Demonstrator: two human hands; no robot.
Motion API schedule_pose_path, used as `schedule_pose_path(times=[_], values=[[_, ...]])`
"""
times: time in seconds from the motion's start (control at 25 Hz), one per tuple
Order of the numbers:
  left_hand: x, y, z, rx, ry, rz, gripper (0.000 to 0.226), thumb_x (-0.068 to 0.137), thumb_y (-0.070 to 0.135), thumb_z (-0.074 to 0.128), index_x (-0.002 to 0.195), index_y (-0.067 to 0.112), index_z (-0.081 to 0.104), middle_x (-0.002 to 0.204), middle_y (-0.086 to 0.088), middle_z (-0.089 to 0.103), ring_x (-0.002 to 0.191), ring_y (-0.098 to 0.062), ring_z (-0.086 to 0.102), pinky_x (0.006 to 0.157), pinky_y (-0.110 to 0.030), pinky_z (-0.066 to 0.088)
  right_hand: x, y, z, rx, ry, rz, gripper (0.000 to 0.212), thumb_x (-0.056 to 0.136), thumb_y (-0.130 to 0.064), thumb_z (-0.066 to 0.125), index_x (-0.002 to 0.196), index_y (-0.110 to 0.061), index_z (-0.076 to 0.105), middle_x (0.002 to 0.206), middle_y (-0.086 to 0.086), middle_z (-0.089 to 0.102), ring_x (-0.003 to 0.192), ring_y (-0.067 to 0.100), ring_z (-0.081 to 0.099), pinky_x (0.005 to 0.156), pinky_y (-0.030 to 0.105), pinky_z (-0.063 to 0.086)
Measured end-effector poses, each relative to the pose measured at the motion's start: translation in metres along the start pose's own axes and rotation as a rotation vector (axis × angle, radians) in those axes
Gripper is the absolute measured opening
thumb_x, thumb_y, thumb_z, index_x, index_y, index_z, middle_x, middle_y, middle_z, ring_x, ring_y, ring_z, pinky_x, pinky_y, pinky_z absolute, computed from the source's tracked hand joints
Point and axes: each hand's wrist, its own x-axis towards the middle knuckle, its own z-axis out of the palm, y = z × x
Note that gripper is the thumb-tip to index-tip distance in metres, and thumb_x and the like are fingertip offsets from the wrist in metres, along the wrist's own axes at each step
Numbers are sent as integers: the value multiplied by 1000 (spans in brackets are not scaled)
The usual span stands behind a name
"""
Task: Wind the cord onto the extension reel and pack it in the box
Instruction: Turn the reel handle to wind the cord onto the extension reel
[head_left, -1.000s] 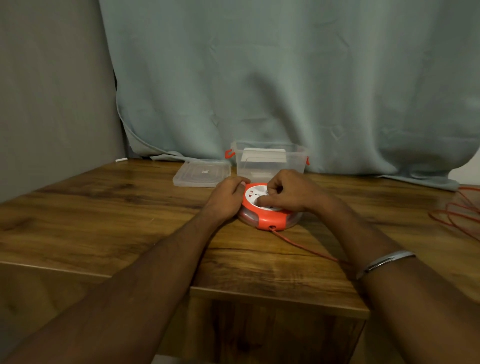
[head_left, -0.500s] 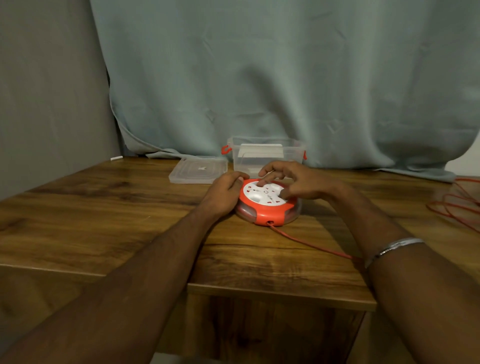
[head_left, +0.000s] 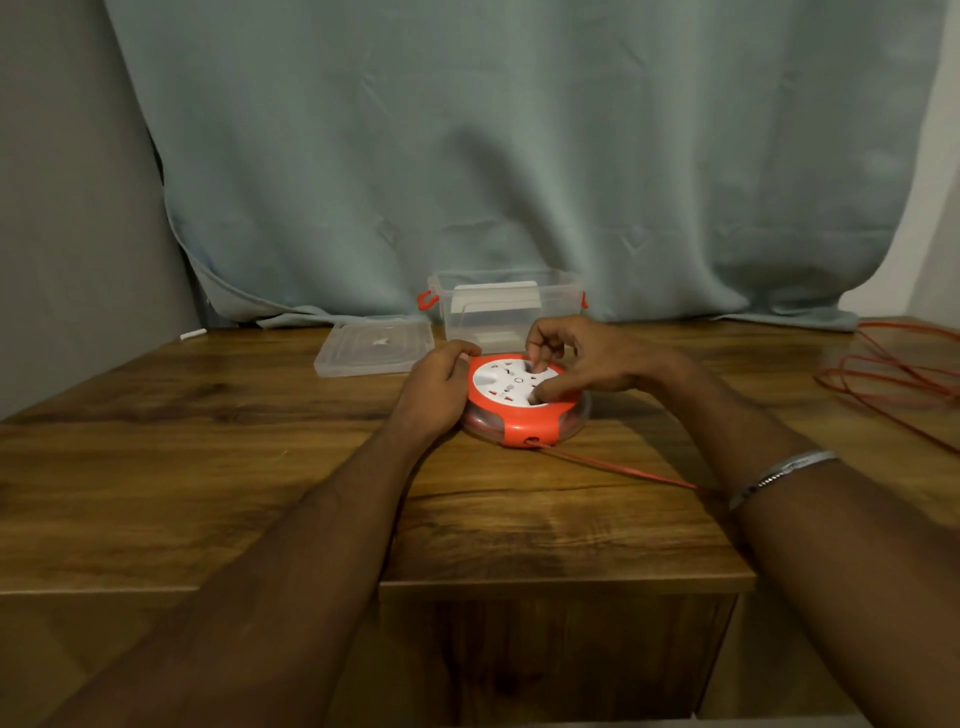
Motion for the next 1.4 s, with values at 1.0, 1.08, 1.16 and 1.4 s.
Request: schedule_pose_path(times=[1.0, 1.08, 1.16, 1.4], values=[[-2, 1, -3, -91, -43, -44, 33, 106, 19, 38, 128, 16, 63, 124, -7, 68, 104, -17, 65, 80, -24, 55, 4, -2, -6, -13, -91, -22, 59, 73, 11, 72, 120, -23, 70, 127, -9, 71, 127, 12, 59, 103, 42, 56], [-3, 2, -3, -91, -45, -31, 33, 106, 18, 38, 128, 16, 63, 125, -7, 67, 106, -17, 64, 84, -27, 56, 4, 2, -7, 30, -125, -1, 59, 76, 13, 70, 125, -20, 67, 128, -8, 73, 131, 11, 60, 100, 46, 59], [-3, 2, -4, -89, -47, -24, 33, 106, 18, 37, 128, 16, 62, 126, -7, 67, 106, -17, 64, 84, -28, 57, 4, 4, -9, 64, -114, 10, 60, 76, 11, 74, 126, -20, 62, 121, -7, 77, 129, 13, 62, 88, 38, 63], [-1, 0, -2, -72, -28, -14, 32, 106, 20, 37, 127, 18, 62, 122, -3, 65, 93, -6, 63, 70, -19, 55, 5, 5, -5, 74, -84, 21, 58, 76, 6, 80, 119, -22, 54, 117, -1, 78, 127, 17, 62, 80, 19, 53]])
